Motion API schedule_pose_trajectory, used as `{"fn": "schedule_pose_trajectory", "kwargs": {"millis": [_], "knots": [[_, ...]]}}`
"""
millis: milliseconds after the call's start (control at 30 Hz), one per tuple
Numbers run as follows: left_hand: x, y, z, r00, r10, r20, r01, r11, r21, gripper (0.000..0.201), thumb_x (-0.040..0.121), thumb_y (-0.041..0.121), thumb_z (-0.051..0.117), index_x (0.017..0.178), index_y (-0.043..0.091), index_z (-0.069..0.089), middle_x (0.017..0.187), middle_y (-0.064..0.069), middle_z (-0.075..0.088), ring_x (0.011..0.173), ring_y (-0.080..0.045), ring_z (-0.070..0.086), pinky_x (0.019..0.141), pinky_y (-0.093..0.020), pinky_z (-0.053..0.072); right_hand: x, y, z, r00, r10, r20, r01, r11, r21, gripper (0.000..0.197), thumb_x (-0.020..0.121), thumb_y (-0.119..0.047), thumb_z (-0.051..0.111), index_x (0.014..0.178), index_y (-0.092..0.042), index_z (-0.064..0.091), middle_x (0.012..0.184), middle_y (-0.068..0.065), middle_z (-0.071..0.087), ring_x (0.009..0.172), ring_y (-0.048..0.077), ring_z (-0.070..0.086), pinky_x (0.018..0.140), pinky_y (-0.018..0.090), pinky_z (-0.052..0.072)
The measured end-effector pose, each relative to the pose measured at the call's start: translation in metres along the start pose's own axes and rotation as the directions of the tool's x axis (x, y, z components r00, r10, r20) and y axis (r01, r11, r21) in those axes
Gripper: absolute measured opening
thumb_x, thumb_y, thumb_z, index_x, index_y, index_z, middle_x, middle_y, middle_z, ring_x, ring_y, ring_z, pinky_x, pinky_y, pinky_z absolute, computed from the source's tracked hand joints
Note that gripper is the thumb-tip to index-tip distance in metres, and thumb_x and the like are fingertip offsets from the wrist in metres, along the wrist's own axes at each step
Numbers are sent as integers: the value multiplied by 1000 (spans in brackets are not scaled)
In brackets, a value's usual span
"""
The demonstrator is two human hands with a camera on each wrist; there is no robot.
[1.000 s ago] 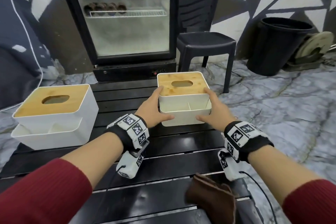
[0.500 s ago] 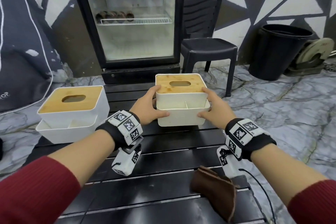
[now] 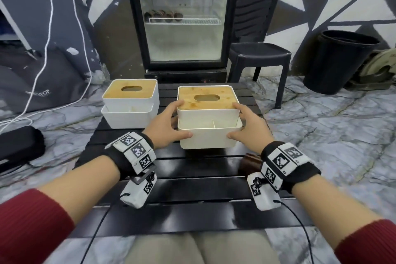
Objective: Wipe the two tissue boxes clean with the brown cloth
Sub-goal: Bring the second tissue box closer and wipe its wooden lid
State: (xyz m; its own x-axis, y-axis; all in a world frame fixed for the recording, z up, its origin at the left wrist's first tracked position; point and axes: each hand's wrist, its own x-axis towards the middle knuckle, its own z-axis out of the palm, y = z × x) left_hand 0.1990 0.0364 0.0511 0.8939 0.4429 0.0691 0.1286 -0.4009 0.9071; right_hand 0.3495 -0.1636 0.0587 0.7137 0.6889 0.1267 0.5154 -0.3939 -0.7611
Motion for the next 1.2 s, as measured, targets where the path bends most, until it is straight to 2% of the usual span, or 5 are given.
{"fn": "schedule_pose_trajectory", "kwargs": {"millis": [133, 300, 467, 1000, 1200], "knots": [[-38, -11, -1, 1000, -22, 12, 22, 1000, 7, 92, 71, 9, 80, 144, 26, 27, 124, 19, 43, 104, 9, 52, 78, -7, 47, -34, -5, 16, 1000, 2, 17, -2, 1000, 25, 80, 69, -10, 74, 135, -33, 35, 107, 0, 54, 82, 19, 60, 59, 15, 47], [-72, -29, 1, 999, -51, -12, 52, 998, 28, 91, 70, 12, 81, 143, 29, 28, 132, 11, 43, 120, -8, 51, 101, -30, 45, -60, -4, 35, 1000, -1, 28, 1, 1000, 4, 80, 70, -11, 74, 136, -32, 34, 104, -4, 49, 83, 18, 59, 56, 3, 41], [-87, -42, 4, 998, -61, -19, 61, 998, 12, 92, 69, 13, 82, 142, 31, 28, 141, 4, 44, 124, -10, 50, 96, -29, 49, -76, -4, 45, 999, 5, 42, -6, 1000, 10, 79, 70, -9, 73, 136, -31, 35, 107, -2, 49, 95, 25, 58, 84, 27, 47], [-91, -39, 8, 999, -52, -15, 53, 994, 100, 93, 76, 32, 76, 146, 35, 16, 134, 22, 39, 122, -6, 47, 100, -31, 42, -79, 18, 41, 994, -26, 110, 9, 988, 156, 79, 79, -27, 69, 139, -43, 19, 104, -24, 50, 87, 4, 62, 74, 17, 48], [-66, -25, 7, 967, -234, -102, 236, 972, 10, 90, 85, 51, 58, 150, 25, 2, 149, 0, 34, 127, -20, 45, 103, -35, 36, -66, 37, 12, 997, 71, 38, -74, 994, 82, 67, 84, -30, 63, 140, -32, 25, 131, 0, 49, 121, 17, 45, 102, 33, 36]]}}
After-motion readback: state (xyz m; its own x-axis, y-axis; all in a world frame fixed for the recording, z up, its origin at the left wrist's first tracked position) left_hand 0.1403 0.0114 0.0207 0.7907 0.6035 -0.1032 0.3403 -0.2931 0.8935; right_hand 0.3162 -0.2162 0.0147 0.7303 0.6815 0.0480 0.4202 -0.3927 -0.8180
